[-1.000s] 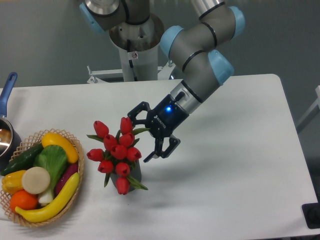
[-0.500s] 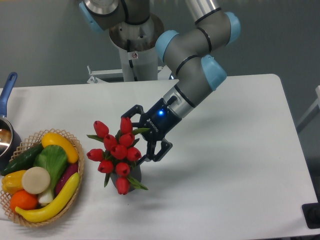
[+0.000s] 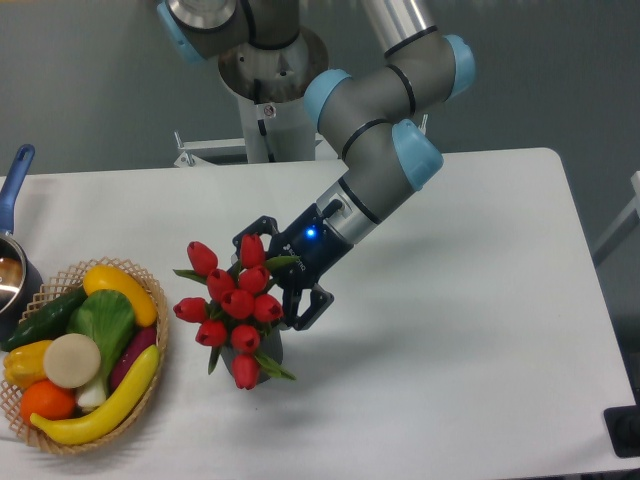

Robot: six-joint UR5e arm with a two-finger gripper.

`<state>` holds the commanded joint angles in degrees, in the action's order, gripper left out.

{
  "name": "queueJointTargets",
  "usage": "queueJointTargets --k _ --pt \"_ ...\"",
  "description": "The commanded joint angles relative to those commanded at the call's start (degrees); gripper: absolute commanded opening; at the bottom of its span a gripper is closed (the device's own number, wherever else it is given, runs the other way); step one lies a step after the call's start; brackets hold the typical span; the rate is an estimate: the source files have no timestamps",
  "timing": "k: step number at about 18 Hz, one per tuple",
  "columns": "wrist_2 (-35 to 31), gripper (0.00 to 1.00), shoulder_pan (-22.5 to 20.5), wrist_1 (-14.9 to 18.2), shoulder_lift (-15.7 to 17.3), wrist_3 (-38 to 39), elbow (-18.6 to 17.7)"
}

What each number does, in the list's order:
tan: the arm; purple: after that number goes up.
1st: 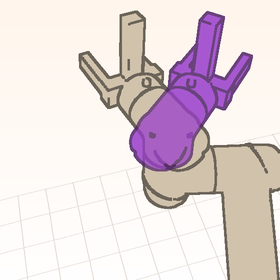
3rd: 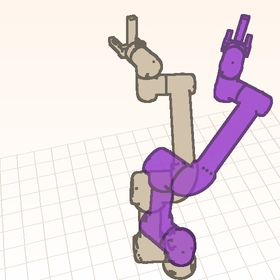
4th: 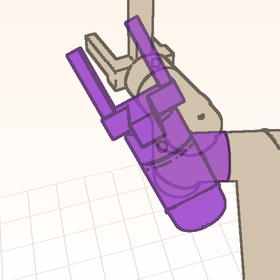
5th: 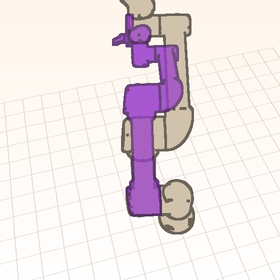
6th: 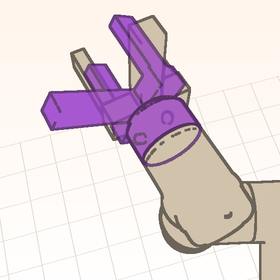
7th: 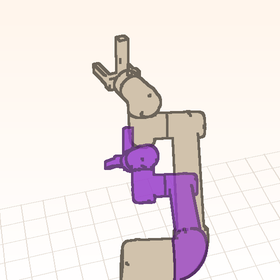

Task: Pick up the flowers from the vase
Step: 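Close the gripper around the tulip stems just below the blooms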

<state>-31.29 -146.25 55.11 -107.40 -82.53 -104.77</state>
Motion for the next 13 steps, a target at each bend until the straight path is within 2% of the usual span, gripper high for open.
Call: queueJointTargets --k 7,10,13 --pt "0.00 0.48 0.00 0.00 0.09 1.57 0.17" --pt "0.00 0.47 0.00 0.00 0.09 2.20 0.70" --pt "0.00 0.41 0.00 0.00 0.35 3.51 0.70"
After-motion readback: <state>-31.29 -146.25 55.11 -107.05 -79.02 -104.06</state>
